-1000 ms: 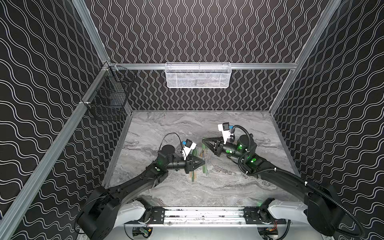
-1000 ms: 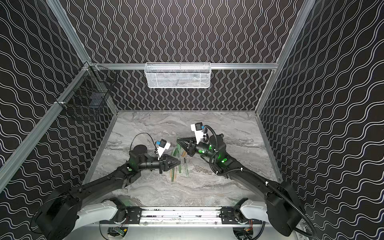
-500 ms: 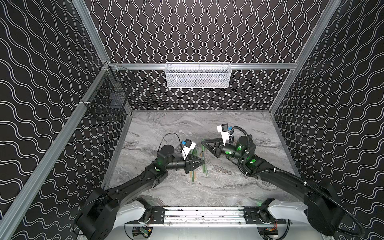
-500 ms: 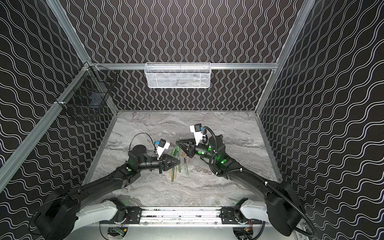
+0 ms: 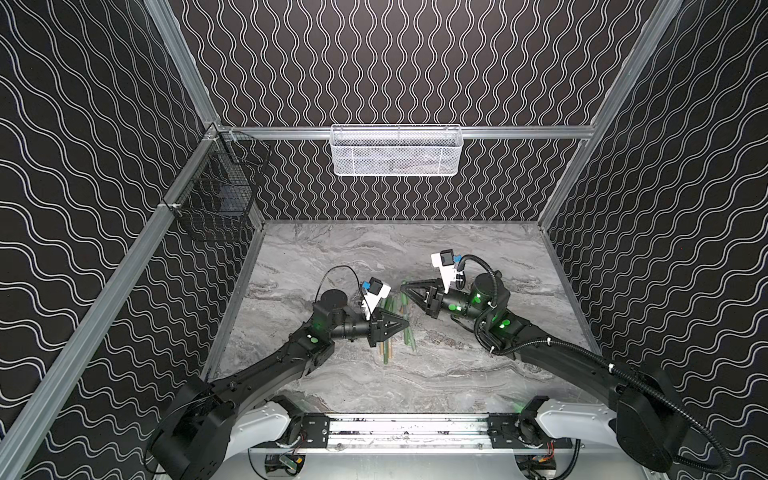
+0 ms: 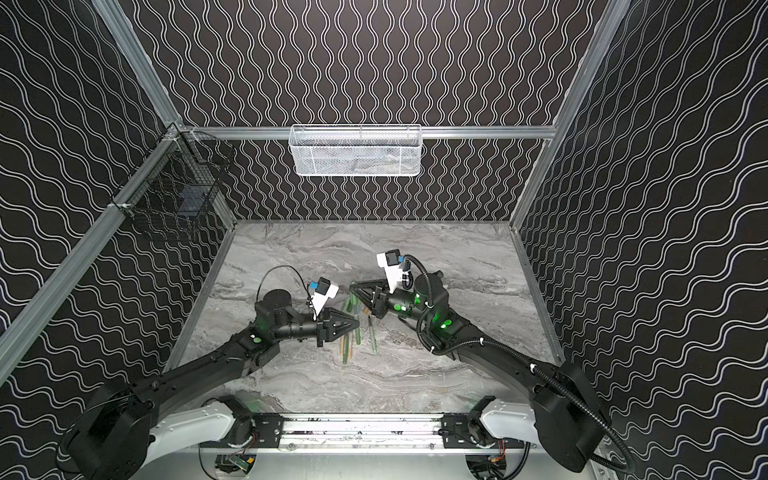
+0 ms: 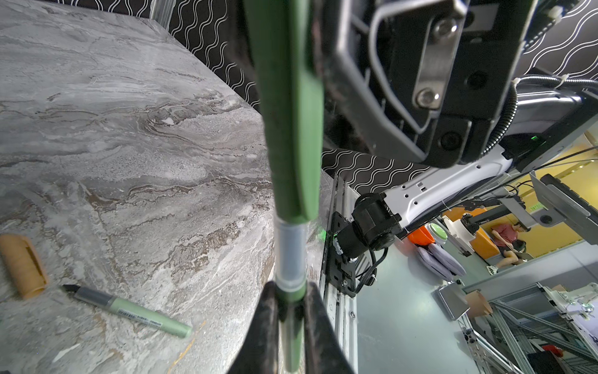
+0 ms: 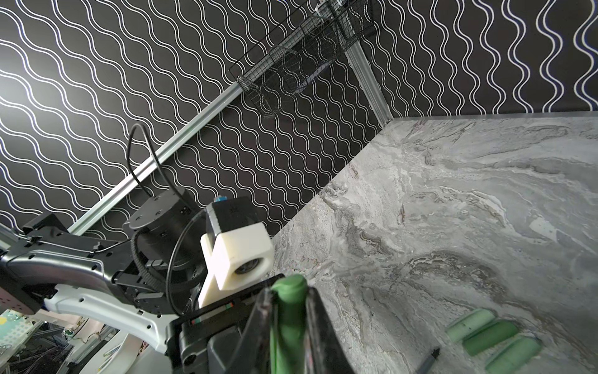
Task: Insert pens into pen caps
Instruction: Put on the pen cap to the pen.
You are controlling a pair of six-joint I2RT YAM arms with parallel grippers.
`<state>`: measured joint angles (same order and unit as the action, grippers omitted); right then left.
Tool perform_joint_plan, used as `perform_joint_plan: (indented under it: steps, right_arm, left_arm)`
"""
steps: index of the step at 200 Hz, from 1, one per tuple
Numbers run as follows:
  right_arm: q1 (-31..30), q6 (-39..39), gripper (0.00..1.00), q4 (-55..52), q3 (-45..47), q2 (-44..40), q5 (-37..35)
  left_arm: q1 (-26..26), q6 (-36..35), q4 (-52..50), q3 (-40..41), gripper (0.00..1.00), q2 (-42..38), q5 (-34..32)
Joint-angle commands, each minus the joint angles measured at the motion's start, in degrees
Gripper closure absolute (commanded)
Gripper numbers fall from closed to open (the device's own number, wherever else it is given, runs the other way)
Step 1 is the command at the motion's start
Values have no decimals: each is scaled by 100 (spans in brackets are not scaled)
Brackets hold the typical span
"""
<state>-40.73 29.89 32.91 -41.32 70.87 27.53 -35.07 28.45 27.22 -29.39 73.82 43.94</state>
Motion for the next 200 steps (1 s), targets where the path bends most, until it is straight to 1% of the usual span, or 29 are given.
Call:
perform_joint_plan:
  steps: [1, 42, 85, 125, 163, 200]
  right_arm:
    - [-62, -87, 91, -150, 58, -79, 60]
    - [-145, -162, 91, -56, 280, -264, -39]
    - [-216, -252, 91, -248, 218, -194, -99]
    - [-251, -335, 92, -726, -74, -26, -151]
    - [-260, -590, 93, -1640, -593, 257, -72]
    - [-260, -591, 93, -1640, -519, 243, -53]
  left_arm:
    - [59, -68, 135, -76, 100, -39, -145]
    - [117, -59, 121, -58, 100, -131, -205]
    - [130, -67, 95, -41, 100, -184, -213]
    - [132, -119, 46, -28, 100, -237, -228]
    - [132, -160, 4, -32, 100, -321, -276]
    - [130, -190, -57, -40, 100, -455, -334]
